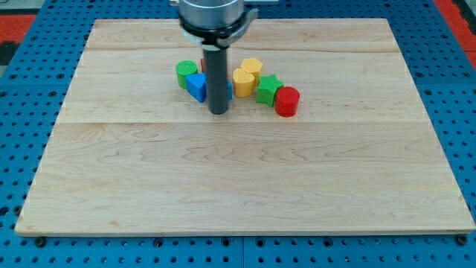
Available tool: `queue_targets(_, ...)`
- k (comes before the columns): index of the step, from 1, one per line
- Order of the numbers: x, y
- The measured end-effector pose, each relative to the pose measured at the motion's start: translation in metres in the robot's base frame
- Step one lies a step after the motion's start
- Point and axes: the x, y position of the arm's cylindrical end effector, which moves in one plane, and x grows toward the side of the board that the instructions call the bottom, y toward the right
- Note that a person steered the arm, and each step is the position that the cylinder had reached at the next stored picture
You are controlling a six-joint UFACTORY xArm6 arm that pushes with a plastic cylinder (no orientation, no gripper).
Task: Point your arm at the red star
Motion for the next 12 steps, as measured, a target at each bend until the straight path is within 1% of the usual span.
queue_targets(1, -0.012, -0.055)
queue_targets(2, -0.043, -0.043)
queue_targets(3, -0.043, -0.002)
queue_targets(4, -0.043, -0.016)
queue_targets(5, -0.043, -0.056)
queue_targets(8, -0.029, -0.226)
queue_targets(9, -0.023, -0.25)
queue_targets(10, -0.048, -0.25)
queue_targets(11, -0.111, -0.229)
queue_targets(12, -0.141, -0.135)
